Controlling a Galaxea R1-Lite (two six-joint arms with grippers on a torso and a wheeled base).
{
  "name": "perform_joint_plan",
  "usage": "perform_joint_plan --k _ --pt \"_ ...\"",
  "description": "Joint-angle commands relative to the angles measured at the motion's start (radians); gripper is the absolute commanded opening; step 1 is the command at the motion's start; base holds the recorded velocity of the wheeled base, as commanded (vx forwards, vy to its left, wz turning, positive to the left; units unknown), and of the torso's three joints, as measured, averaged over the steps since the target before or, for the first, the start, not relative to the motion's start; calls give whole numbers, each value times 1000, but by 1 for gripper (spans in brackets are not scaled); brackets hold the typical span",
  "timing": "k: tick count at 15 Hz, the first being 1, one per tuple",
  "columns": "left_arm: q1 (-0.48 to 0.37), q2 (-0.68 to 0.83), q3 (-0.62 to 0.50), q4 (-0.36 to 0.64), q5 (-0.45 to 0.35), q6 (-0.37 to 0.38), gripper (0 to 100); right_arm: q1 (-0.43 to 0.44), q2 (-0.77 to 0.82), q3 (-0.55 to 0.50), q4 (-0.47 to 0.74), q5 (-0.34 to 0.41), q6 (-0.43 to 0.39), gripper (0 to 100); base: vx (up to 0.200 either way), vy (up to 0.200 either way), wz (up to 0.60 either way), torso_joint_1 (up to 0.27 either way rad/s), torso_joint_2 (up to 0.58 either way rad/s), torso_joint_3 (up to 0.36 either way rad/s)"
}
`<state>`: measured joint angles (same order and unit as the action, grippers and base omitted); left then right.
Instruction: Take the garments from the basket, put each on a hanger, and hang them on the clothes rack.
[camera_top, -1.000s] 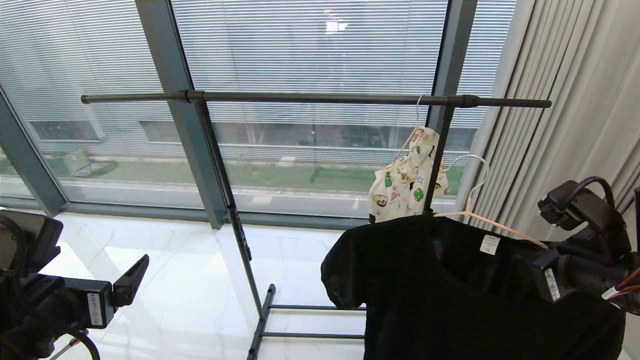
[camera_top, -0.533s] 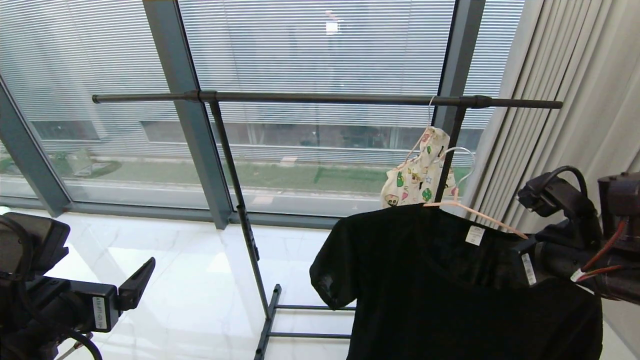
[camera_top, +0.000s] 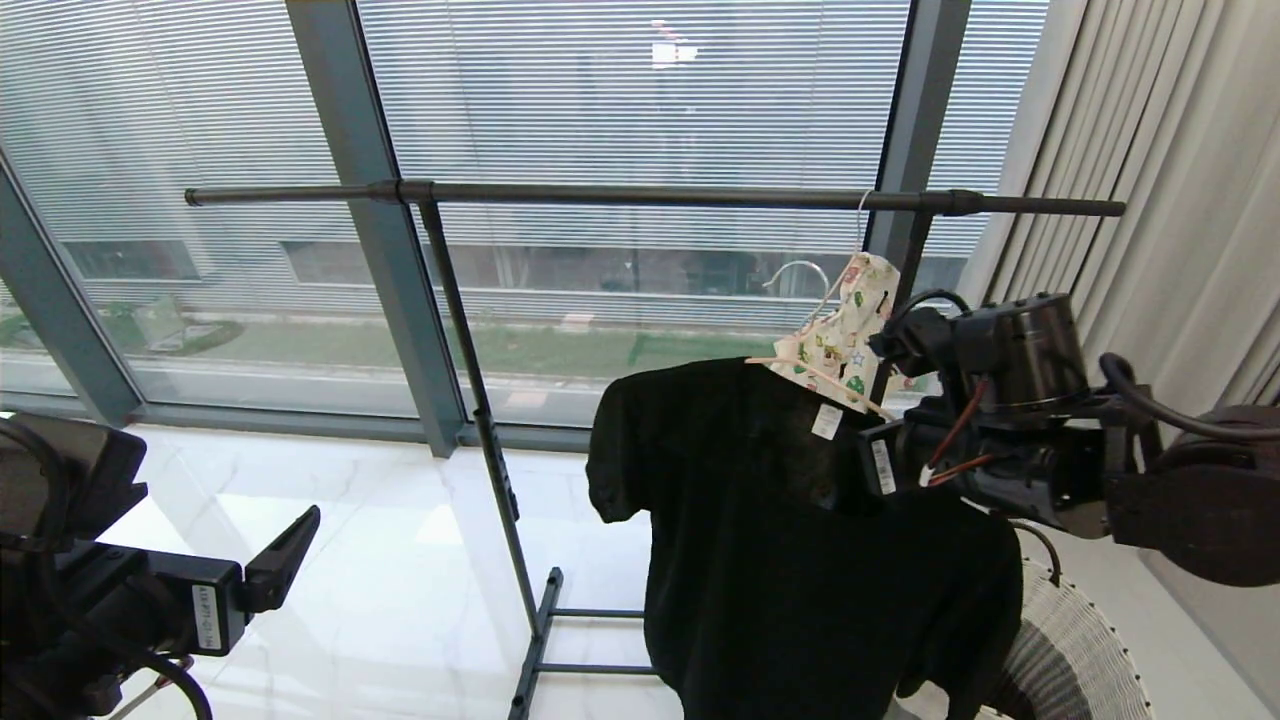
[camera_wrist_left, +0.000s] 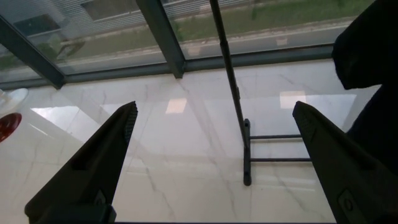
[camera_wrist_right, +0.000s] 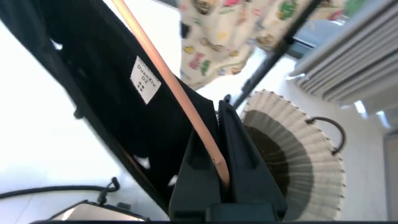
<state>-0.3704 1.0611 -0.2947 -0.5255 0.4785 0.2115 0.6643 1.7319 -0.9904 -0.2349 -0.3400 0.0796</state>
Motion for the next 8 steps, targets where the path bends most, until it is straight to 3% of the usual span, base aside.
perform_joint_plan --k 1,3,8 --pt "-1 0 -9 -1 0 2 100 32 90 -76 43 -45 3 0 0 0 0 0 0 0" --pt "-1 -3 -11 -1 -1 -1 100 28 87 -120 89 -76 22 0 0 0 0 0 0 0" --pt "-1 0 -14 -1 -28 -3 100 21 64 -191 114 -86 34 0 200 0 0 -3 2 2"
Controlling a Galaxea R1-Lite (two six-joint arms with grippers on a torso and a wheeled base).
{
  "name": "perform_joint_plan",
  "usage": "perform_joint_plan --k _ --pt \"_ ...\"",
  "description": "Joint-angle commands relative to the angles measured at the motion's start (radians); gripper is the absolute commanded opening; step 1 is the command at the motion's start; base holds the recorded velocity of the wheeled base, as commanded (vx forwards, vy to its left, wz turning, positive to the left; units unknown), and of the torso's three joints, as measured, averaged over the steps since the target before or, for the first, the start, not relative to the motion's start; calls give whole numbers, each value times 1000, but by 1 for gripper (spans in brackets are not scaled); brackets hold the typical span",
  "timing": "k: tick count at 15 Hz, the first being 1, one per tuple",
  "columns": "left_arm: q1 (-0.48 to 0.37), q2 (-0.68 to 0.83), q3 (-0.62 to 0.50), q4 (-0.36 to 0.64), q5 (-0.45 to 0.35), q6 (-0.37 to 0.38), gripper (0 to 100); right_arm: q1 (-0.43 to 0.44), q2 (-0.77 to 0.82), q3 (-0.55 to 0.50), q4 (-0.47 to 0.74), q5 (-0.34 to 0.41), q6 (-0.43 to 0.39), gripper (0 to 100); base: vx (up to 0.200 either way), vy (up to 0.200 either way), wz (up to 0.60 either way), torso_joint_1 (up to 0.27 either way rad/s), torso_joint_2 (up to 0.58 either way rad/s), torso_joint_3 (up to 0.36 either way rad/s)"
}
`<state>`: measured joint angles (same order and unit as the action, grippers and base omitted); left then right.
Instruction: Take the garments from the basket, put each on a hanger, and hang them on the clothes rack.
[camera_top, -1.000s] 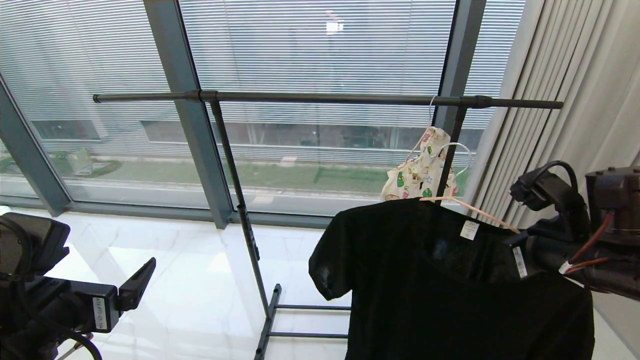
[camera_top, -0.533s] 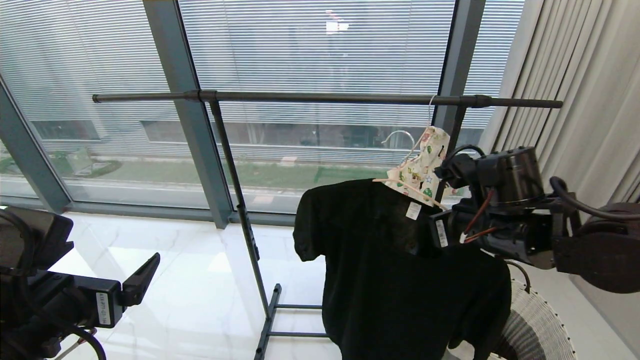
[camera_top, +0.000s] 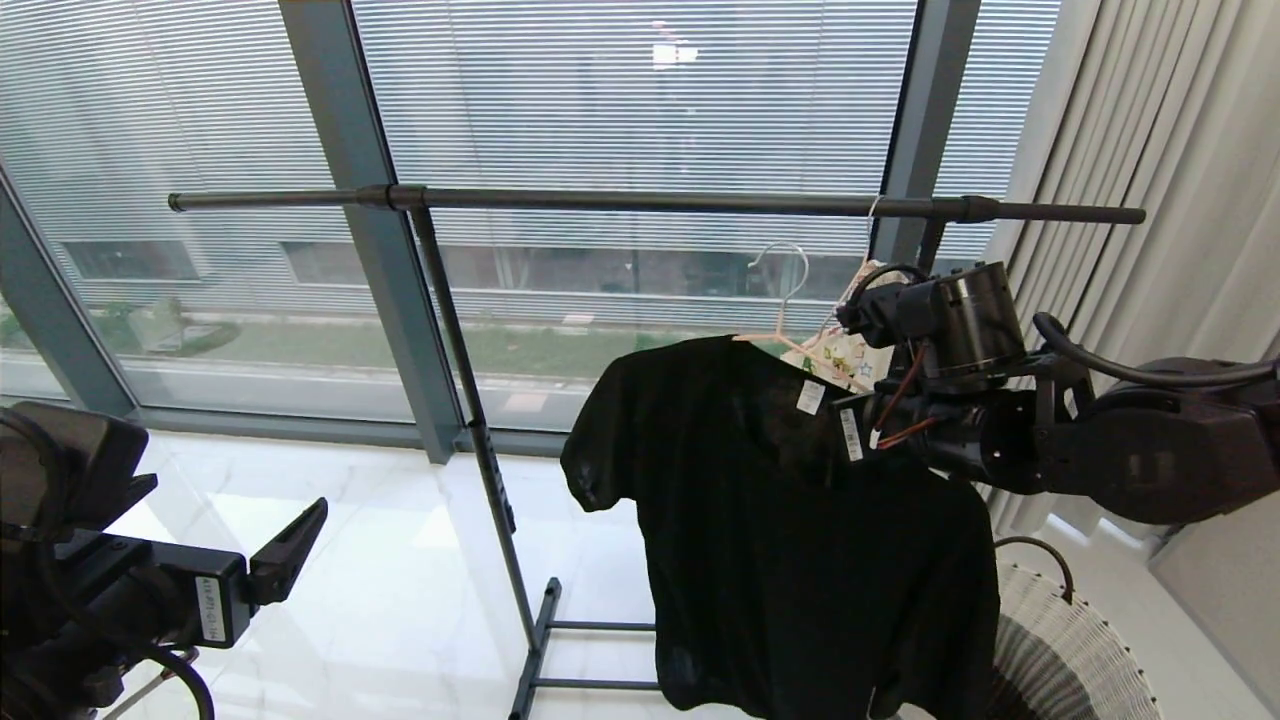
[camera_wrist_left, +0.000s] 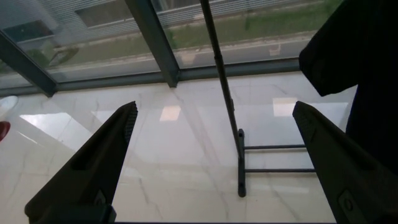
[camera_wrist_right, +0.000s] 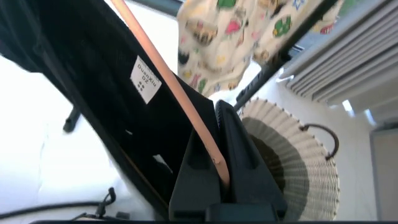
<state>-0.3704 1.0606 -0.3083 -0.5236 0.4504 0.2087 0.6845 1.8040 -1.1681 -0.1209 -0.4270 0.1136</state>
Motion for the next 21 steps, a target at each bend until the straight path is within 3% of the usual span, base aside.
perform_joint_plan --k 1,8,14,17,21 --pt "-1 1 0 -3 -1 1 100 1 -14 -13 0 1 0 0 200 0 0 17 2 2" --pt "-27 -1 2 -4 -1 3 100 3 -49 -10 21 1 0 0 200 0 0 4 2 3" --pt "-28 -1 2 -4 1 8 100 4 -57 -16 27 1 -2 0 0 0 0 0 0 0" --pt "-28 -1 2 -4 1 9 100 3 -52 -62 29 1 -2 0 0 0 0 0 0 0" --pt "-28 1 -3 -3 1 12 100 -37 -15 -196 121 1 -2 0 0 0 0 0 0 0"
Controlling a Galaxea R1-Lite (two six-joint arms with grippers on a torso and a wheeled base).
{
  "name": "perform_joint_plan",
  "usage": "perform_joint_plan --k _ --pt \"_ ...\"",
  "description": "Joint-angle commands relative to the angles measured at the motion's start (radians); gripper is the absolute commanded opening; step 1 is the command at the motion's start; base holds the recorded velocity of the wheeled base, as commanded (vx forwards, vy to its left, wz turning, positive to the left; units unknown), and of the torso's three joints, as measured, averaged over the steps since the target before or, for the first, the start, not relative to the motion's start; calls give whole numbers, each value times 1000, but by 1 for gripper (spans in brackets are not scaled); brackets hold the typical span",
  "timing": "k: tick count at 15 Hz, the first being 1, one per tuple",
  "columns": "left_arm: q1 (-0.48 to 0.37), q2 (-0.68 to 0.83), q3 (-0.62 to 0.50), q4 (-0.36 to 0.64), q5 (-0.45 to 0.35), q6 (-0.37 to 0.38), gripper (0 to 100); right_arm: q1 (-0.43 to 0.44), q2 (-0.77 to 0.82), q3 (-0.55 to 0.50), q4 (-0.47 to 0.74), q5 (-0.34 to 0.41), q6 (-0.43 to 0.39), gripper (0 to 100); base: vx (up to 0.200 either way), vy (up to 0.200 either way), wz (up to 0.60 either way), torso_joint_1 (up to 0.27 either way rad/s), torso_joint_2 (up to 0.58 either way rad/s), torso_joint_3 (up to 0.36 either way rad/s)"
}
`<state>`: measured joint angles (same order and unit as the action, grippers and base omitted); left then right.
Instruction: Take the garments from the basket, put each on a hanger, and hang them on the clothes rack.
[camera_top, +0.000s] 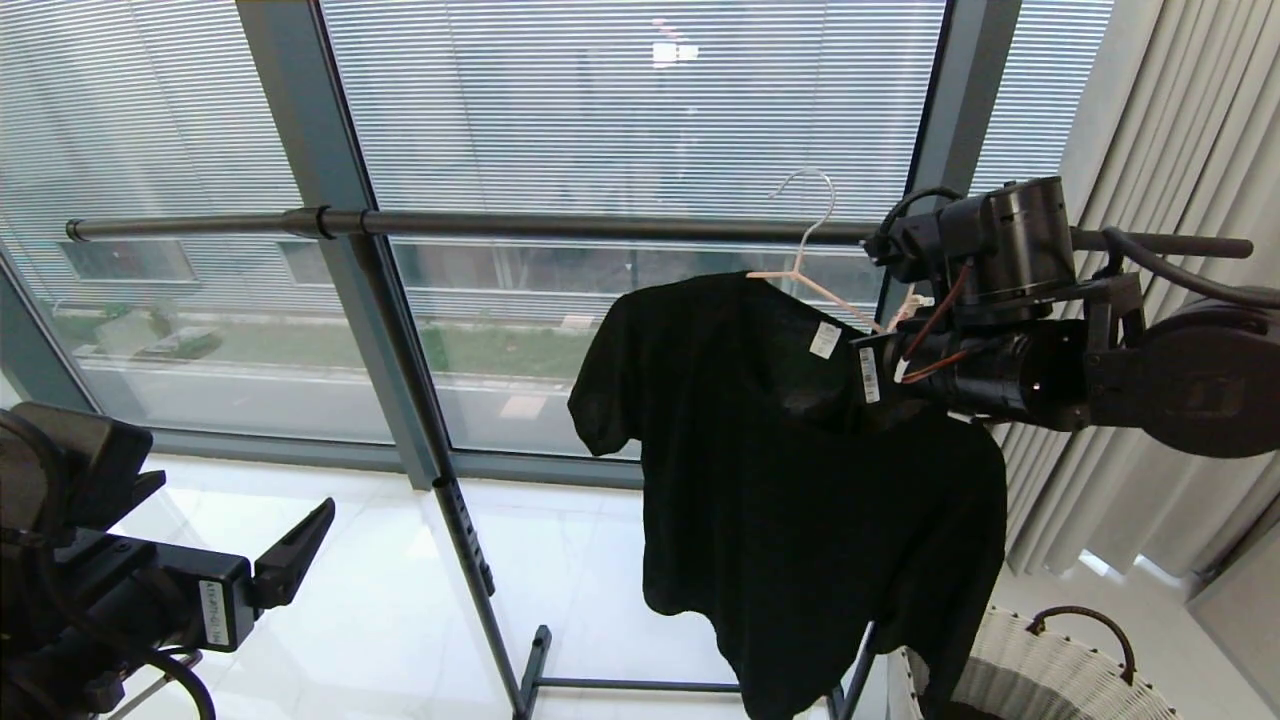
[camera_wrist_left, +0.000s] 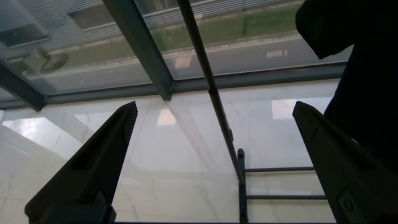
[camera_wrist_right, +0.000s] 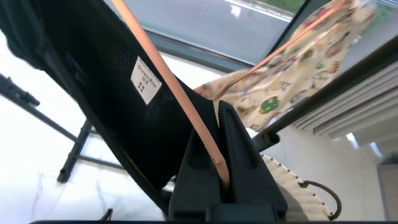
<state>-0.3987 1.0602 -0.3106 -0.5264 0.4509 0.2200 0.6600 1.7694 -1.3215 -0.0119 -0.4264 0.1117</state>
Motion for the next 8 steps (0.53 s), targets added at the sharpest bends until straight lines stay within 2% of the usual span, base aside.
perform_joint_plan --k 1,5,8 --pt "0 0 -1 0 0 12 100 -10 19 -62 40 0 2 0 0 0 0 0 0 0" --pt "0 0 -8 -1 2 15 100 86 48 -105 99 0 23 0 0 0 0 0 0 0" --pt "0 0 -10 0 2 15 100 112 105 -194 155 -2 23 0 0 0 0 0 0 0"
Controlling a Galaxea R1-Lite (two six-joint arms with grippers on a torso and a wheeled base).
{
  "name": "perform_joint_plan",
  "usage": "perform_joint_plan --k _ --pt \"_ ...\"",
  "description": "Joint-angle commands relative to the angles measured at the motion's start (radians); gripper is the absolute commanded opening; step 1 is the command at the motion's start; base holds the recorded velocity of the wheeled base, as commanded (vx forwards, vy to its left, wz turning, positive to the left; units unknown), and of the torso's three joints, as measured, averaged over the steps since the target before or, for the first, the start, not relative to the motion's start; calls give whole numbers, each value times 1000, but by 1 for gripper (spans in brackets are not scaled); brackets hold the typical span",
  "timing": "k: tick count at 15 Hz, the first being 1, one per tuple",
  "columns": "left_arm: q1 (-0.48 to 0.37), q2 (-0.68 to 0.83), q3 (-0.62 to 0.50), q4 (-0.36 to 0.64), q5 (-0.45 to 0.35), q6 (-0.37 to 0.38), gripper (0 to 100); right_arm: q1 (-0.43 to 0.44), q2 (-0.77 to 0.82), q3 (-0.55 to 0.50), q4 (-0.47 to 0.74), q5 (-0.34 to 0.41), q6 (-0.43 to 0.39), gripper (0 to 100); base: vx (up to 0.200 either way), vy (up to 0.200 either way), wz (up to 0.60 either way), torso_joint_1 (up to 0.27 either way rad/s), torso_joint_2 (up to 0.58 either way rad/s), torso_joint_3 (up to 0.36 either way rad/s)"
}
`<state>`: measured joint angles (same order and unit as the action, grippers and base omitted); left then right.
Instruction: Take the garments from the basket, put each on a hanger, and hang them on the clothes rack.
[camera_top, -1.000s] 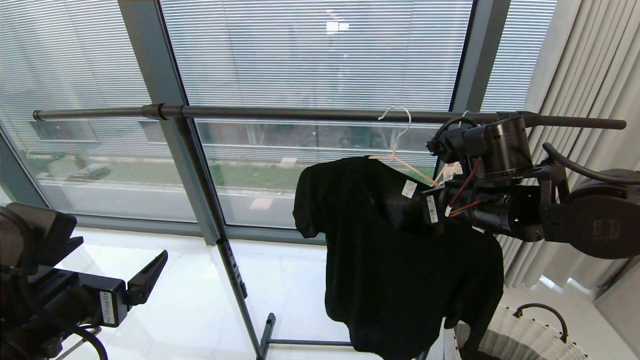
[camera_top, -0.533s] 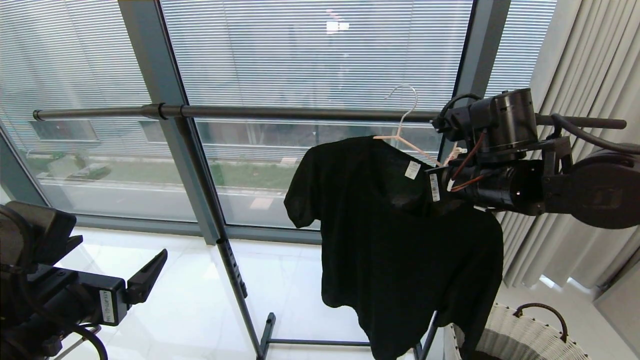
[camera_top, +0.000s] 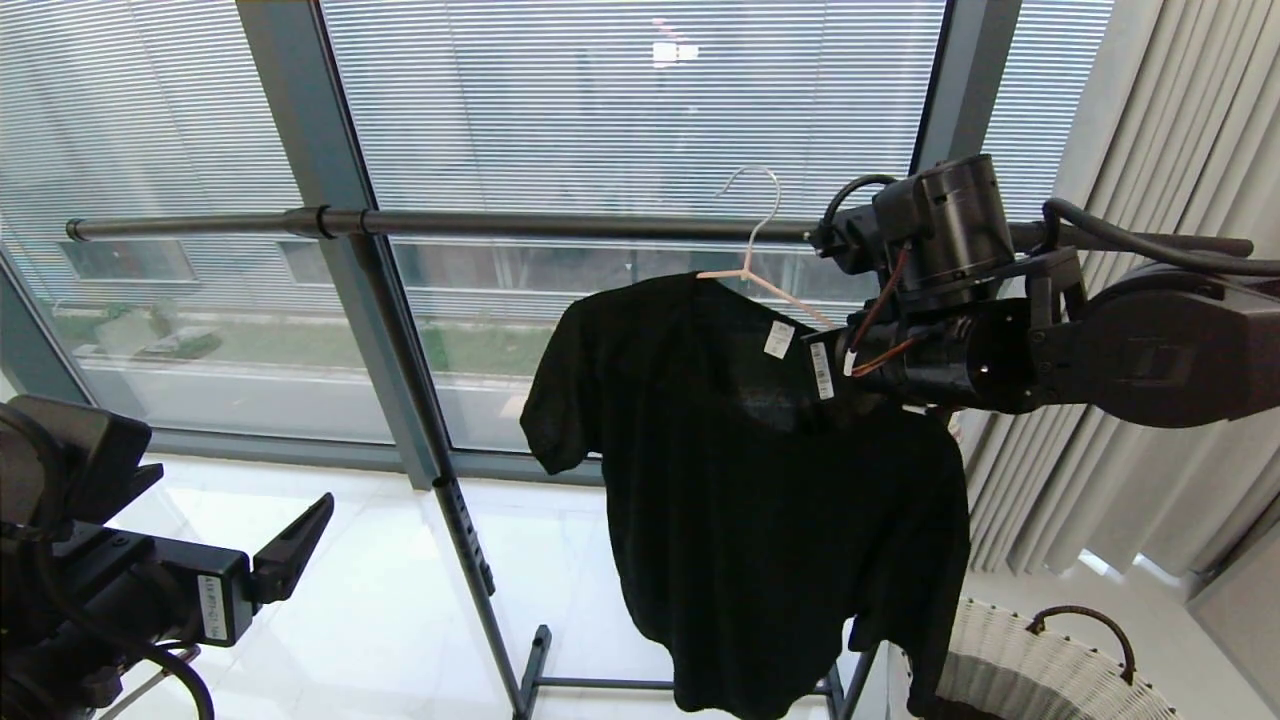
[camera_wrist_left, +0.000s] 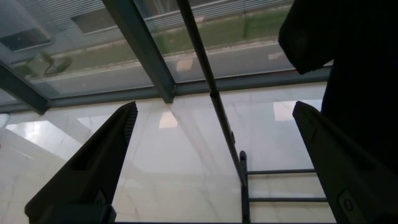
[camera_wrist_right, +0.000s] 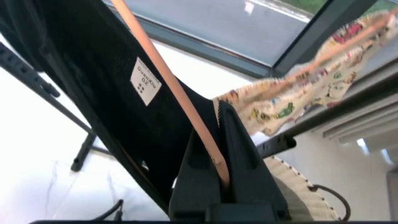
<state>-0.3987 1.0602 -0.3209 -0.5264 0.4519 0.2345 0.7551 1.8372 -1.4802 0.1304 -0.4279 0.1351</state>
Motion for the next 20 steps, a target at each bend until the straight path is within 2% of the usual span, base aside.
perform_joint_plan --k 1,6,9,14,20 --pt "0 0 0 0 1 -1 100 29 57 -69 43 0 4 0 0 0 0 0 0 0" --pt "0 0 2 -1 1 -4 100 47 152 -238 164 -2 63 0 0 0 0 0 0 0" --pt "0 1 2 -1 -1 -6 100 6 165 -258 195 -48 67 0 0 0 0 0 0 0" --pt "0 1 5 0 -1 -11 100 -60 160 -259 196 -81 67 0 0 0 0 0 0 0" --pt "0 0 5 -1 -1 -11 100 -99 178 -287 207 -95 60 0 0 0 0 0 0 0"
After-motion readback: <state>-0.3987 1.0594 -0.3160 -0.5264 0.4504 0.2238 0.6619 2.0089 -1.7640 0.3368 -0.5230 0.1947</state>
